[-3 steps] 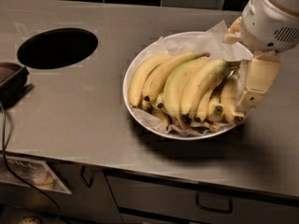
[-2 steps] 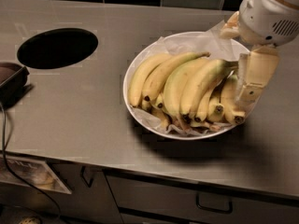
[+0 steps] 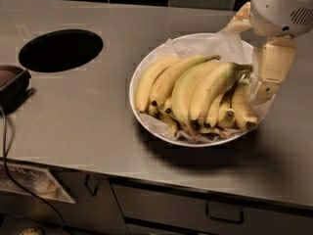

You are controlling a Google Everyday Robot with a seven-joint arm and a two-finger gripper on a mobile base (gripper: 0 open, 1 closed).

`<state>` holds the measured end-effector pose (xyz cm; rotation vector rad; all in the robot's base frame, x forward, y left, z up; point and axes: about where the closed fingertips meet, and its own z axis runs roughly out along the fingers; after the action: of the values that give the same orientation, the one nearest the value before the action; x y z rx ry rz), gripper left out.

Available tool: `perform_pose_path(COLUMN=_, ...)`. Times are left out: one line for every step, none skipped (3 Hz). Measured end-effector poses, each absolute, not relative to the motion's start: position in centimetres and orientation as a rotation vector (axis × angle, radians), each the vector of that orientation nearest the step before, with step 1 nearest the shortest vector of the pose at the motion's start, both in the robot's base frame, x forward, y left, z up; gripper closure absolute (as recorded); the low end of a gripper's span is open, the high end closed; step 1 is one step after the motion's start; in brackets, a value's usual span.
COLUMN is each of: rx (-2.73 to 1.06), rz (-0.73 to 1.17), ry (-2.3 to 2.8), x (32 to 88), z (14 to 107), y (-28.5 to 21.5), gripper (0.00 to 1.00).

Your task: Pick banana from white bowl

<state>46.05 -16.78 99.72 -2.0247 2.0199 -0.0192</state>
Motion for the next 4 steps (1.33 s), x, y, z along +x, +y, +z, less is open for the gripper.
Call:
perform_pose_path(rx=-2.060, rz=0.050, ry=2.001, x=46.8, z=98.3, y=-16.4, gripper=0.21)
perform_pose_path(rx=-2.086, rz=0.101, ry=1.995, x=47.6, z=97.0, y=-16.2, gripper=0.20)
perform_pose_path(rx=-2.100, rz=0.115, ry=1.997, x=48.3, z=96.6, y=-16.0, gripper=0.19)
perform_pose_path(rx=-2.099, rz=0.084, ry=2.010, x=48.8, z=97.2, y=-15.9, gripper=0.20)
